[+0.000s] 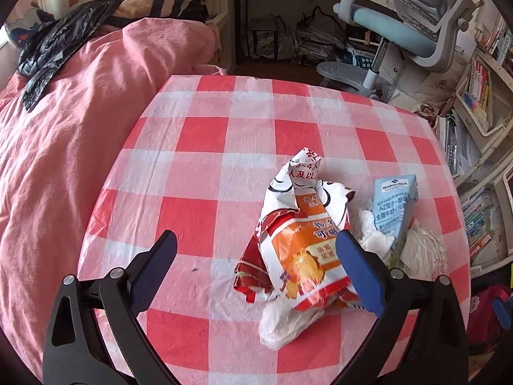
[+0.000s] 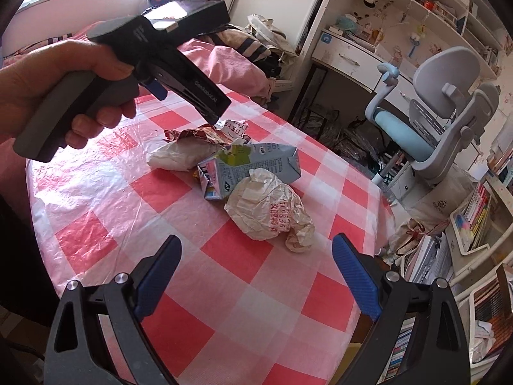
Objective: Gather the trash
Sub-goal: 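Lower the left gripper onto the orange-and-white snack wrapper and close it, then lift the wrapper with the left gripper while the right gripper grasps the white plastic bag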
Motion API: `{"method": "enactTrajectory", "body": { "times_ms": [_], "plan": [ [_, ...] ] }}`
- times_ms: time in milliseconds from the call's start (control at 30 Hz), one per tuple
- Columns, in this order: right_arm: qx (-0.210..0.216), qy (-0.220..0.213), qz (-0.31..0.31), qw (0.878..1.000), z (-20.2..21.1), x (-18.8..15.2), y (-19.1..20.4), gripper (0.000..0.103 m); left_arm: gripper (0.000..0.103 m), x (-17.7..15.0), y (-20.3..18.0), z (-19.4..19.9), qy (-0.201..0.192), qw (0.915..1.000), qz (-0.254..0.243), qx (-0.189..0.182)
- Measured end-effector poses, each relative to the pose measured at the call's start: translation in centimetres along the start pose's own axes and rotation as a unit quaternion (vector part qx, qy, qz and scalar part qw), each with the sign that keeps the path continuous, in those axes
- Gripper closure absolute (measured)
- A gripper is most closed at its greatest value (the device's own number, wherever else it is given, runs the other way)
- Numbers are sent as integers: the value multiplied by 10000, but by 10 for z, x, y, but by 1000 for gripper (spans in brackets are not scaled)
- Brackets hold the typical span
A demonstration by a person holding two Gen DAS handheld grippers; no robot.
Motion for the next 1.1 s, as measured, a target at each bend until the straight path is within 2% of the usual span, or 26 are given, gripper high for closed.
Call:
{"method": "enactTrajectory", "body": {
  "times_ms": [100, 167, 200, 233, 267, 300, 333, 567, 767, 833, 900, 1100],
  "plan": [
    [63, -35, -111, 9999, -4, 3, -5, 12, 8, 14, -5, -25, 141, 9999, -7, 92],
    [76, -35, -141, 9999, -7, 4, -7, 12, 10, 18, -8, -46, 366, 9993, -64, -59],
    [81, -31, -152, 9998, -9, 6, -7, 12, 16, 19, -9, -53, 432, 9988, -66, -243],
    [95, -28, -167, 9998, -11, 7, -8, 12, 36, 19, -8, -56, 453, 9972, 44, -588],
    [121, -36, -191, 9997, -12, 8, -8, 12, 62, 20, -5, -56, 445, 9963, 133, -727],
    [160, -47, -223, 9996, -13, 10, -8, 12, 80, 22, -5, -54, 496, 9937, 122, -993],
    [224, -63, -270, 9994, -15, 11, -8, 12, 83, 24, -2, -50, 471, 9917, 188, -1177],
    [918, -175, -429, 9947, -22, 24, 17, 12, 85, 29, 45, 11, -270, 9879, 434, -1465],
    [1383, -226, -556, 9886, -39, 41, 44, 15, 85, 2, 107, 61, -663, 9843, 724, -1470],
    [1362, -221, -611, 9885, -49, 49, 51, 21, 85, -11, 128, 70, -656, 9831, 905, -1449],
    [1332, -194, -682, 9886, -60, 55, 57, 24, 85, -21, 145, 75, -649, 9817, 1082, -1429],
    [744, -161, -616, 9952, -89, 73, 62, 26, 85, -26, 169, 65, -602, 9813, 1197, -1384]
  ]
}}
Point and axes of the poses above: each gripper's, at about its wrist camera, not at the fingertips, and z roughly against the way its jaws point, y to its left, x to its top, the point moved 2 cm from there along -z, roughly the way its jaws point, and after that the axes turned 14 degrees about x, right-handed, at the moved point
